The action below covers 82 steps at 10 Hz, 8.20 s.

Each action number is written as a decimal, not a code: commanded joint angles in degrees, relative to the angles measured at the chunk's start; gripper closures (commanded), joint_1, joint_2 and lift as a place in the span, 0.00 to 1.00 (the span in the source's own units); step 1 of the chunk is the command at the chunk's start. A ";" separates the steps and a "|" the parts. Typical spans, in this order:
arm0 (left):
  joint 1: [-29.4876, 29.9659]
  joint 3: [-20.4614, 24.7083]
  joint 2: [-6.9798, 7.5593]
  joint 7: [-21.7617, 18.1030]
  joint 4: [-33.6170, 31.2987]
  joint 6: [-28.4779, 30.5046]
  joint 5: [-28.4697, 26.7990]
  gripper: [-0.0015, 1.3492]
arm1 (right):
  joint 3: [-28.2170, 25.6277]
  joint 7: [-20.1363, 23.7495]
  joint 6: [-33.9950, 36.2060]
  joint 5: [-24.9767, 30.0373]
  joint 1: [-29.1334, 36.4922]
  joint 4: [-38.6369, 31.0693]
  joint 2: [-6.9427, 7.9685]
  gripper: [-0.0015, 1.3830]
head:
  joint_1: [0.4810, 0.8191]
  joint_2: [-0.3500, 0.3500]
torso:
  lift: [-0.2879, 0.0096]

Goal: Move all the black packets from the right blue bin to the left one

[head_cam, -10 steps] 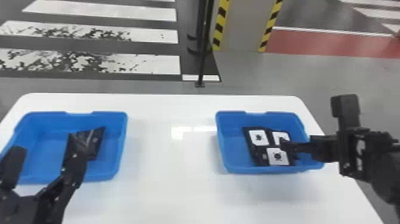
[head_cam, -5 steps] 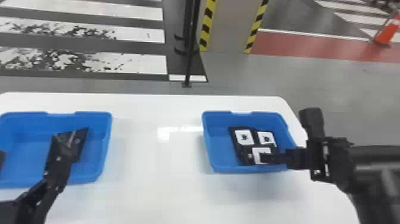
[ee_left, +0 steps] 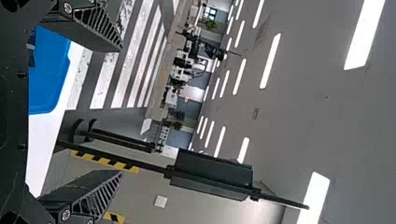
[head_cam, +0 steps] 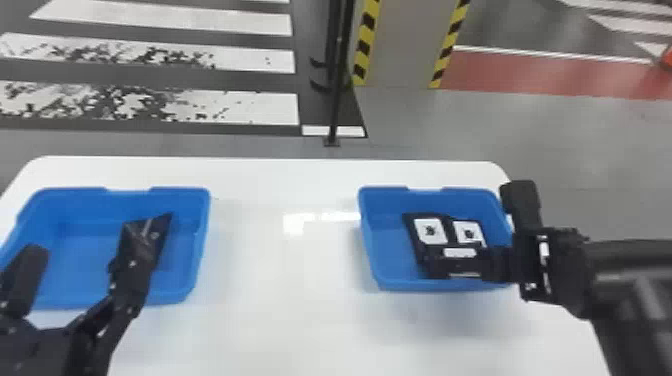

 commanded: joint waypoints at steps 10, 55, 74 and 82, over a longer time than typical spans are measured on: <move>-0.99 -1.13 0.57 -0.37 1.27 -0.90 0.11 0.08 | 2.33 -3.36 6.37 -2.86 -0.48 -2.68 0.39 0.84 | 0.63 0.30 | 0.50; -28.69 6.64 1.10 8.42 31.64 -3.85 -28.68 0.43 | 28.15 15.36 -39.34 -50.62 -8.35 6.04 -1.55 0.07 | 0.60 0.93 | 0.50; -3.52 3.90 -1.62 -5.64 8.58 -1.32 -1.83 0.09 | 1.98 -4.77 -24.43 -10.98 -1.74 13.63 2.85 0.07 | 0.63 0.40 | 0.50; -3.80 4.13 -1.54 -5.91 8.72 -0.48 -2.40 0.09 | 2.90 -6.70 -19.09 -13.95 -1.74 13.35 2.94 0.84 | 0.63 0.42 | 0.50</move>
